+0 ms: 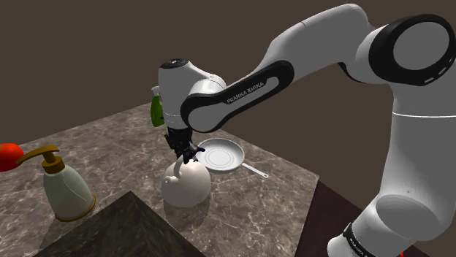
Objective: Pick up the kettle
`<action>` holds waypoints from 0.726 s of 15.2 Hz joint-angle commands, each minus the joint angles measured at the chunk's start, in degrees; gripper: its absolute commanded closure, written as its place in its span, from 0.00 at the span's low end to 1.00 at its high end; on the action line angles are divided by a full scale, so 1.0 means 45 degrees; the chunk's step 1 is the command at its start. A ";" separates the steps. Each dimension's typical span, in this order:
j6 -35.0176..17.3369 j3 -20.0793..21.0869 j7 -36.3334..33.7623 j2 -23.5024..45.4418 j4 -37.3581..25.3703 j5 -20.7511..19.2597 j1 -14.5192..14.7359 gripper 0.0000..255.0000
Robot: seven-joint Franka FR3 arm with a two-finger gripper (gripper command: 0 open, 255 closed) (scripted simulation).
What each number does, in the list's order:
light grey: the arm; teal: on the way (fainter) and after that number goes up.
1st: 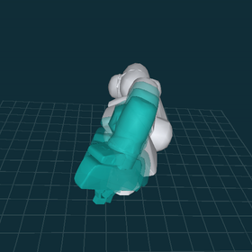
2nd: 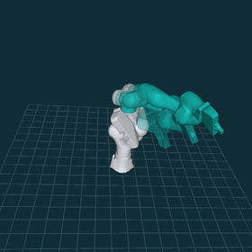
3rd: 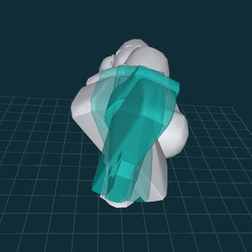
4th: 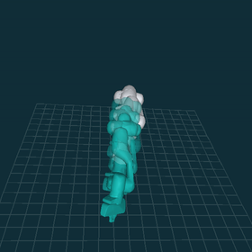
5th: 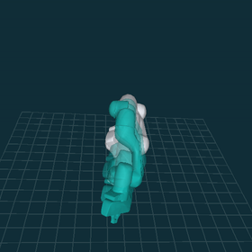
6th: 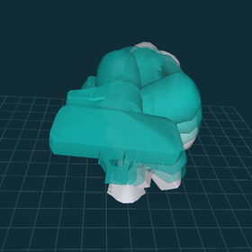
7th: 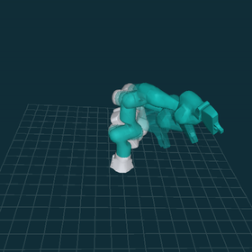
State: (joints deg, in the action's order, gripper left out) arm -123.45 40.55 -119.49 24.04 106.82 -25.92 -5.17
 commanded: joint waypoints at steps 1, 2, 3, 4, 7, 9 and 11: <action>-0.0010 -0.0002 -0.0004 0.0002 0.0010 -0.0004 0.0000 1.00; -0.0010 -0.0002 -0.0004 0.0003 0.0010 -0.0004 0.0000 1.00; -0.0010 -0.0004 -0.0003 0.0007 0.0007 -0.0007 0.0001 1.00; -0.0007 -0.0003 -0.0004 0.0007 0.0003 -0.0006 0.0002 1.00; 0.0012 -0.0009 0.0000 0.0026 -0.0031 -0.0012 0.0011 1.00; 0.0257 0.0090 0.0132 -0.0160 -0.0140 0.0166 -0.0058 1.00; 0.0506 0.0182 0.0261 -0.0340 -0.0261 0.0339 -0.0122 1.00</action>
State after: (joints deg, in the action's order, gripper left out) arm -121.76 41.23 -118.60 22.75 106.16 -24.67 -5.65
